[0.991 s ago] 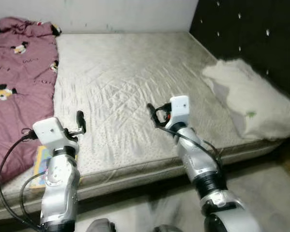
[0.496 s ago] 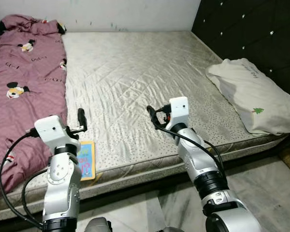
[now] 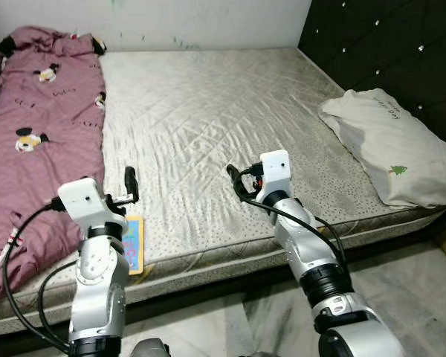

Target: Clean up the room

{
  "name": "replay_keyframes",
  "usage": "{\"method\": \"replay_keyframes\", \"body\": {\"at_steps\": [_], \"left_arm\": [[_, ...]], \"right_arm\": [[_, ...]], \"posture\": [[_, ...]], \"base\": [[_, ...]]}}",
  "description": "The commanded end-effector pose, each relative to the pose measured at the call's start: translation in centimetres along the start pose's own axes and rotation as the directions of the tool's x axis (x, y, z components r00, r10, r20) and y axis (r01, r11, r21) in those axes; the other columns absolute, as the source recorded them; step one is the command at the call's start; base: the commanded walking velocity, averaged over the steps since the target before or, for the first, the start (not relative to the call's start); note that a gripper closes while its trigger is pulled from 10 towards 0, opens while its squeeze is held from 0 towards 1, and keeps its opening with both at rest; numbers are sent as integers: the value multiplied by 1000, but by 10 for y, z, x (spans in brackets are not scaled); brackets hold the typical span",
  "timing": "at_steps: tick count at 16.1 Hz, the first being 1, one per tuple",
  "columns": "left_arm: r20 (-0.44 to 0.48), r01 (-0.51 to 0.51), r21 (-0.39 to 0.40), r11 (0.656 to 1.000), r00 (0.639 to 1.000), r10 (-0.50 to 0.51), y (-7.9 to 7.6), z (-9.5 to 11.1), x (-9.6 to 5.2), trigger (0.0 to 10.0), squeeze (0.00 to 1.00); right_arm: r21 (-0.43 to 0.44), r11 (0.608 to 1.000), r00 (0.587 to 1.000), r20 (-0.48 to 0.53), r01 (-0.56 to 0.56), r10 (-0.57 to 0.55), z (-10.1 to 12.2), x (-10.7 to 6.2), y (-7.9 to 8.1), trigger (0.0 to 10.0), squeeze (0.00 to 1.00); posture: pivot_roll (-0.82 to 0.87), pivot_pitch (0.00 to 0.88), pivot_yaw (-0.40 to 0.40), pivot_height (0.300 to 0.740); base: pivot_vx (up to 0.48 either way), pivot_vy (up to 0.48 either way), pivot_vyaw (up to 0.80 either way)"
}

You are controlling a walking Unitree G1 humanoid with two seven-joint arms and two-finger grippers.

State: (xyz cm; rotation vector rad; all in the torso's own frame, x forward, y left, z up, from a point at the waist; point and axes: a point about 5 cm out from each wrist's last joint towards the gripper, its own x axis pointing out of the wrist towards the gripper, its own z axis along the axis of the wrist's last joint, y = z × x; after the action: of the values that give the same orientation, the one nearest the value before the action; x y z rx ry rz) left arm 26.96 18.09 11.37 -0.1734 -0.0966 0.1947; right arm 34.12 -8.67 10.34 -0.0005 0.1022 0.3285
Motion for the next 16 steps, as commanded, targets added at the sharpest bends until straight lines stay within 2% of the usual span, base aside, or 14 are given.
{"method": "replay_keyframes", "body": {"at_steps": [1,8,14,16], "left_arm": [[0,16,-2,1000,1000,-16,-4,0,0,10000,0],[-11,22,-9,1000,1000,-22,-7,-1,1,10000,0],[-23,-15,-8,1000,1000,15,-6,-3,2,10000,0],[-25,-22,-4,1000,999,22,-6,-3,2,10000,0]], "right_arm": [[-2,1000,1000,-3,6,-6,1,1,-2,10000,0],[-6,1000,1000,-2,9,-9,1,1,-3,10000,0],[-11,1000,1000,-1,5,-5,1,1,-3,10000,0],[-27,1000,1000,10,-13,13,2,1,-1,10000,0]], "posture": [[103,18,-83,740],[99,19,-85,740],[99,18,-85,740],[99,18,-85,740]], "base": [[281,0,0],[288,0,0],[0,0,0],[0,0,622]]}}
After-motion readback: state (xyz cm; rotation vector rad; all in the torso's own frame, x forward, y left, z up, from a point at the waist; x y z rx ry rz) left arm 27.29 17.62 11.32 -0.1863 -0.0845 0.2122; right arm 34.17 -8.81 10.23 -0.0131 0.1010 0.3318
